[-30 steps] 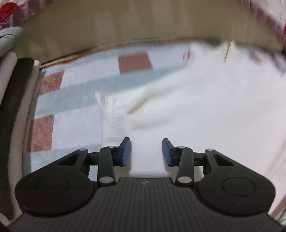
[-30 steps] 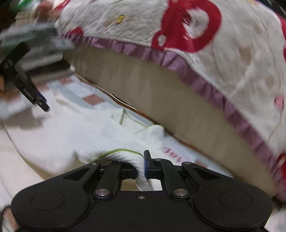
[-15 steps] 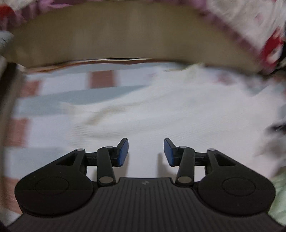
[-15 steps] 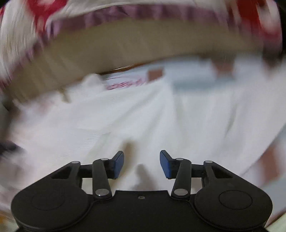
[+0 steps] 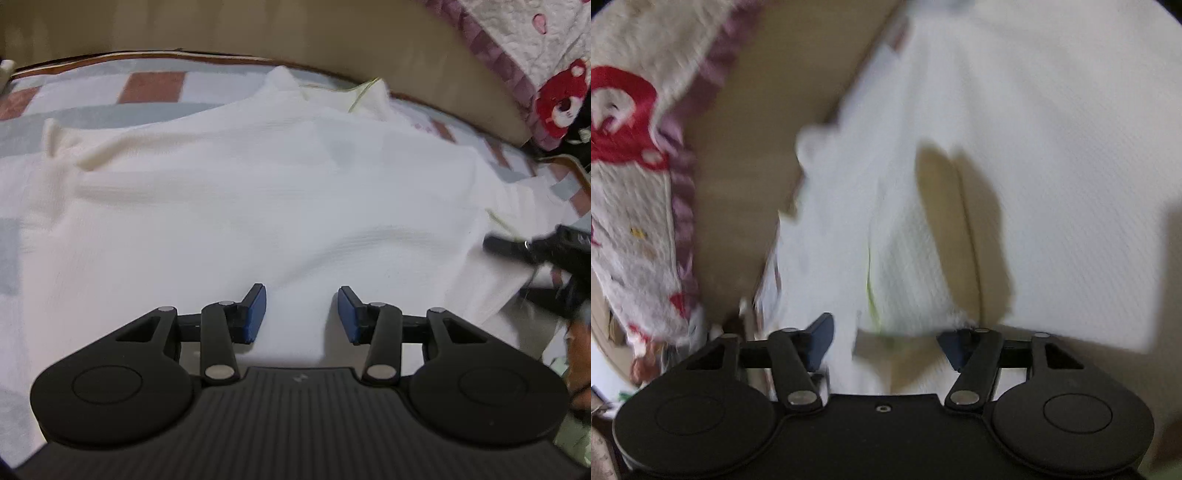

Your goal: Fold clothes

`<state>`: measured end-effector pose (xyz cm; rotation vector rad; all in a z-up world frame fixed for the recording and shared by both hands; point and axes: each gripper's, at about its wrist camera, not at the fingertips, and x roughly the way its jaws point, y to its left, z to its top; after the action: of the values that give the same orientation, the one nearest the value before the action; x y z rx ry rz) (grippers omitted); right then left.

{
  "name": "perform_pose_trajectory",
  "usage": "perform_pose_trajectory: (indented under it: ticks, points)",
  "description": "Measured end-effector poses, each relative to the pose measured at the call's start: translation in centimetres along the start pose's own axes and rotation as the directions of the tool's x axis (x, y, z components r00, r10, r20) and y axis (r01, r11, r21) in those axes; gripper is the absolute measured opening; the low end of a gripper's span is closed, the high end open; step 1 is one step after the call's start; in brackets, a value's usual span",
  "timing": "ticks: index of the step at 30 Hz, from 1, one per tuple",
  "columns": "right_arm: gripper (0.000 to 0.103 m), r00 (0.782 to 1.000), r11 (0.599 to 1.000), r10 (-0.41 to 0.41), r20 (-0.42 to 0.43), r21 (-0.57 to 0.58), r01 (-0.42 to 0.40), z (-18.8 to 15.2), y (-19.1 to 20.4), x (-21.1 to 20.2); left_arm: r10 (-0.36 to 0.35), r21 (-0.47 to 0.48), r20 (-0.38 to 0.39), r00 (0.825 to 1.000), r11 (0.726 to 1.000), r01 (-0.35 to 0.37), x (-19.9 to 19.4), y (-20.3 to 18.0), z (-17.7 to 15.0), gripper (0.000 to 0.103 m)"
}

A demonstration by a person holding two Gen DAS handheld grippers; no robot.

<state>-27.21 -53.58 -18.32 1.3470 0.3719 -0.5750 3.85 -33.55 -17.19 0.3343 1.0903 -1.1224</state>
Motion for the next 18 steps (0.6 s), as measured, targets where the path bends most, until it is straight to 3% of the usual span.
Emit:
perform_pose_trajectory:
  ticks: [1,3,5,8,11,14,16,18]
  points:
    - [0.014,0.998,0.997,-0.010,0.064,-0.074,0.015,0.4,1.0,-0.5,0.026,0.027,-0.001,1.000,0.999,-0.026,-0.4,0.1,-0.3,0.042]
    - [0.013,0.986,0.967,0.009,0.165,-0.254,0.034,0.5,3.7,-2.4,0.062,0.074,-0.007,0.998,0.995,-0.061,-0.9,0.2,-0.8,0.042]
    - [0.012,0.975,0.887,0.018,0.224,-0.453,0.088,-0.3,6.3,-4.3,0.055,0.067,-0.031,0.998,0.996,-0.053,-0.9,0.7,-1.1,0.043]
    - [0.011,0.967,0.744,-0.071,0.245,-0.632,0.215,-1.9,7.1,-4.8,0.057,0.076,-0.053,0.997,0.996,-0.053,-0.9,1.0,-0.6,0.043]
    - [0.023,0.938,0.660,-0.232,0.257,-0.667,0.346,-1.8,4.9,-3.3,0.094,0.151,-0.054,0.994,0.985,-0.085,-0.7,0.1,-0.8,0.043]
    - [0.026,0.914,0.596,-0.313,0.257,-0.696,0.400,-1.6,2.8,-2.5,0.136,0.230,-0.040,0.990,0.965,-0.123,-0.6,-1.0,-1.2,0.045]
    - [0.028,0.897,0.586,-0.335,0.289,-0.681,0.438,-1.0,2.2,-3.1,0.147,0.256,-0.031,0.989,0.957,-0.135,-0.5,-1.3,-1.3,0.048]
    - [0.030,0.893,0.596,-0.339,0.296,-0.667,0.447,-0.1,1.7,-3.9,0.153,0.271,-0.022,0.988,0.952,-0.142,-0.5,-1.5,-1.3,0.049]
